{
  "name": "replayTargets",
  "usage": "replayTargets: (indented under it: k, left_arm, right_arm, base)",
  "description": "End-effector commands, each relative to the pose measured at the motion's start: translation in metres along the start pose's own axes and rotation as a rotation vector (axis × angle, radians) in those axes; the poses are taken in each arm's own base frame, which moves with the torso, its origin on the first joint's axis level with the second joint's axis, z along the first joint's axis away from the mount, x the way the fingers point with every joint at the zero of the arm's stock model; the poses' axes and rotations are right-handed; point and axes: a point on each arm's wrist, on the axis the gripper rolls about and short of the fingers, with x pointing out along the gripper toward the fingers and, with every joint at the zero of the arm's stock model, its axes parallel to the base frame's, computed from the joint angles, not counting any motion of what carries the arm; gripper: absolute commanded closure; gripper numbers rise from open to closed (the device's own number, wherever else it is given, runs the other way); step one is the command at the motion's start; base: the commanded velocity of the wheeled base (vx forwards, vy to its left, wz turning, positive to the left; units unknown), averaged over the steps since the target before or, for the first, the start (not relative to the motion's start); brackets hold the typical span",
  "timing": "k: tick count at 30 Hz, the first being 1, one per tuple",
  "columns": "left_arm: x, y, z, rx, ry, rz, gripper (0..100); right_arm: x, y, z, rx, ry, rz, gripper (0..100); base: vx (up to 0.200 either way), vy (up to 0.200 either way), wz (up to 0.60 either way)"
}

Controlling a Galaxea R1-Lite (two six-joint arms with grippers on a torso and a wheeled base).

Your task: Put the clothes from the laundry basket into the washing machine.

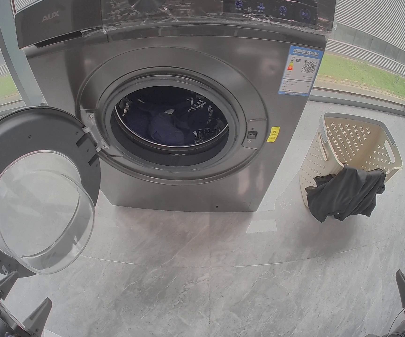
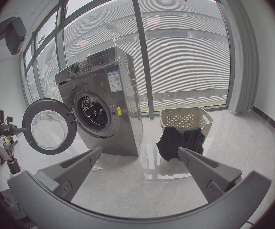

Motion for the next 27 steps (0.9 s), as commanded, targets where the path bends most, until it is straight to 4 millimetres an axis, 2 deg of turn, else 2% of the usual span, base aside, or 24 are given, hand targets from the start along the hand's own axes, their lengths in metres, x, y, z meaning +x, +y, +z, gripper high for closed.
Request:
replayTargets:
  k: [1,6,10,14,17,19,24,25,27]
  left_arm:
    - [-0.017,0.001,-0.019,-0.041,-0.078,0.105,0]
    - [-0.016,0.001,-0.019,-0.054,-0.079,0.150,0]
    - [-0.016,-0.001,-0.019,-0.033,-0.090,0.248,0]
    - [-0.017,-0.001,-0.019,0.047,-0.081,0.274,0]
    - [-0.018,0.000,-0.014,0.072,-0.110,0.319,0]
    - [-0.017,0.001,-0.019,0.087,-0.076,0.354,0]
    - [-0.016,-0.001,-0.023,0.053,-0.043,0.249,0]
    - [-0.016,-0.002,-0.027,0.019,0.006,0.216,0]
    - [-0.016,-0.001,-0.027,0.020,-0.006,0.257,0]
  right_arm:
    - [-0.009,-0.001,-0.011,-0.008,-0.023,-0.062,0]
    - [-0.009,-0.003,-0.013,-0.010,-0.015,-0.156,0]
    - [-0.013,-0.001,-0.017,-0.030,-0.032,-0.238,0]
    - [-0.017,0.001,-0.028,-0.050,0.018,-0.176,0]
    - [-0.017,0.001,-0.029,-0.048,0.023,-0.169,0]
    - [-0.017,0.001,-0.029,-0.062,0.028,-0.168,0]
    - [-0.017,0.001,-0.028,-0.070,0.028,-0.166,0]
    - [-0.017,0.001,-0.028,-0.070,0.028,-0.166,0]
    - [-0.017,0.001,-0.028,-0.066,0.027,-0.164,0]
  base:
    - [0.000,0.000,0.00]
    - [0.000,0.000,0.00]
    - [0.000,0.000,0.00]
    - [0.000,0.000,0.00]
    - [0.000,0.000,0.00]
    - [0.000,0.000,0.00]
    - [0.000,0.000,0.00]
    - [0.000,0.000,0.00]
    - [0.000,0.000,0.00]
